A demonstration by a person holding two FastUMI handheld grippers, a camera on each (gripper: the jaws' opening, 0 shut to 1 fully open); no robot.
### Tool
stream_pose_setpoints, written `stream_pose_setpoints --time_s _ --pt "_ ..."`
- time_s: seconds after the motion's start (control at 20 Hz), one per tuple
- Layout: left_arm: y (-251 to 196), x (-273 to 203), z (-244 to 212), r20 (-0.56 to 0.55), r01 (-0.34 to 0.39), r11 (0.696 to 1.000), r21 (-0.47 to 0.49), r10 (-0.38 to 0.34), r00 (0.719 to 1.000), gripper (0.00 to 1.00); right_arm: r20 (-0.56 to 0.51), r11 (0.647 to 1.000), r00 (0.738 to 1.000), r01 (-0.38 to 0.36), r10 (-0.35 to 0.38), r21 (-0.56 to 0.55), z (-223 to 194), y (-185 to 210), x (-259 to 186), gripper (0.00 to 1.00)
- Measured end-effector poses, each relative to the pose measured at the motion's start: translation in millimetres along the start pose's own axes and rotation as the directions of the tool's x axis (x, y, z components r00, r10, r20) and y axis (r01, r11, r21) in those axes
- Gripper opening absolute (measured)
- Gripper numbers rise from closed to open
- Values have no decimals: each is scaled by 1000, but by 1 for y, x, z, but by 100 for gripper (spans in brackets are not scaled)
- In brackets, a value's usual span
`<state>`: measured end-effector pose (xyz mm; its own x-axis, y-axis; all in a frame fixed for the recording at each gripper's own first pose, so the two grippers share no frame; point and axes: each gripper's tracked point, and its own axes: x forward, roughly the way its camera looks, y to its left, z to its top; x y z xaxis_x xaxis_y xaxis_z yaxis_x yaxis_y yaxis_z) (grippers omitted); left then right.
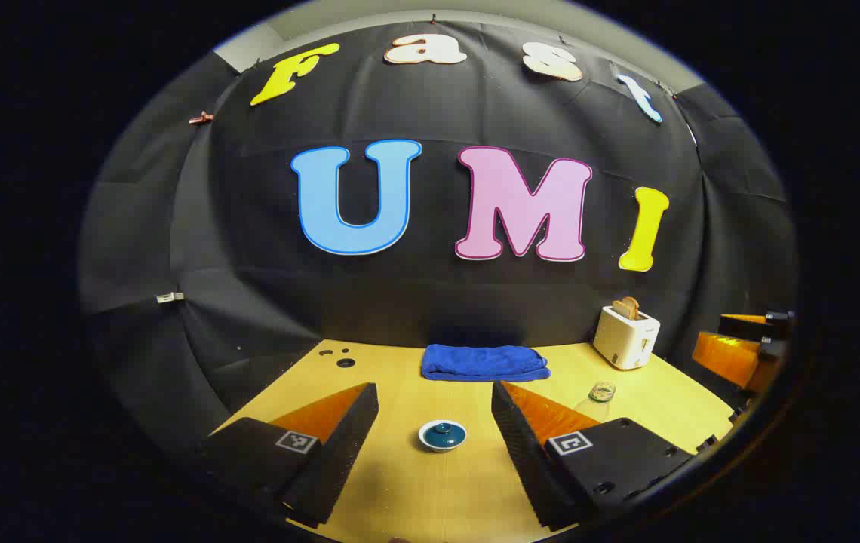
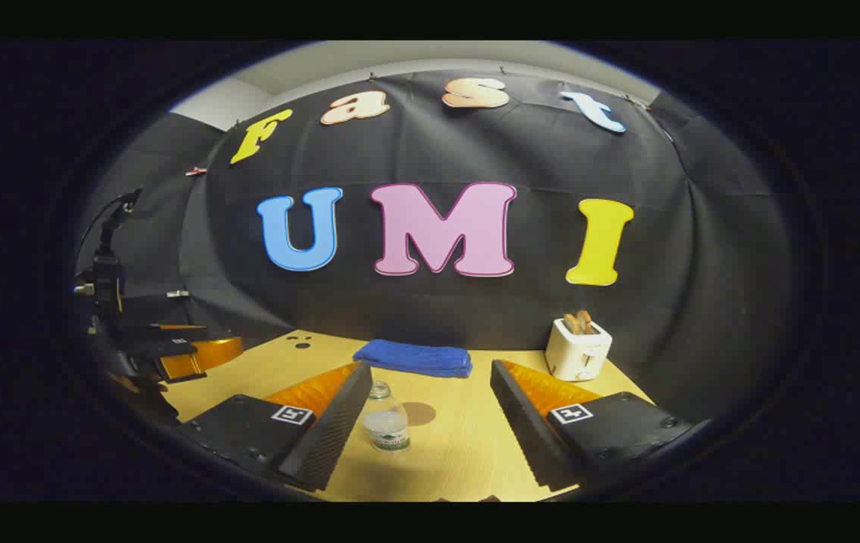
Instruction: Open the teacup lid with one hand, grasp the water bottle and pour water into the teacup with the other hand; after pouring, place the water bottle on the coaster and then close the teacup lid.
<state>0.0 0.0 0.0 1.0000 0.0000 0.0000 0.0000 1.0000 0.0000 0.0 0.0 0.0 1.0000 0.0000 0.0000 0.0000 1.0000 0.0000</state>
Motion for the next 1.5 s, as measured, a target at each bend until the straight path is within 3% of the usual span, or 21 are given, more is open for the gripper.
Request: stream_pose_setpoints --time_s 0.65,1.0,1.3,1.35,1.45,1.5 --pt "11 25 -33 -75 66 998 13 -65 995 95 -30 999 999 -44 44 14 -11 14 20 98" --pt "15 75 -69 -102 106 994 18 -103 989 95 -74 996 993 -89 88 -4 -22 32 29 98" --pt "2 132 -112 -126 153 988 25 -149 981 98 -127 996 989 -78 74 -32 -41 37 41 98" --pt "2 141 -123 -134 150 988 27 -146 980 93 -143 997 987 -74 68 -39 -47 36 41 98" --pt "2 155 -137 -147 153 988 16 -149 978 96 -164 997 984 -72 64 -41 -55 37 40 98" --pt "2 160 -142 -149 156 988 5 -153 977 89 -175 997 983 -67 58 -44 -61 36 39 98"
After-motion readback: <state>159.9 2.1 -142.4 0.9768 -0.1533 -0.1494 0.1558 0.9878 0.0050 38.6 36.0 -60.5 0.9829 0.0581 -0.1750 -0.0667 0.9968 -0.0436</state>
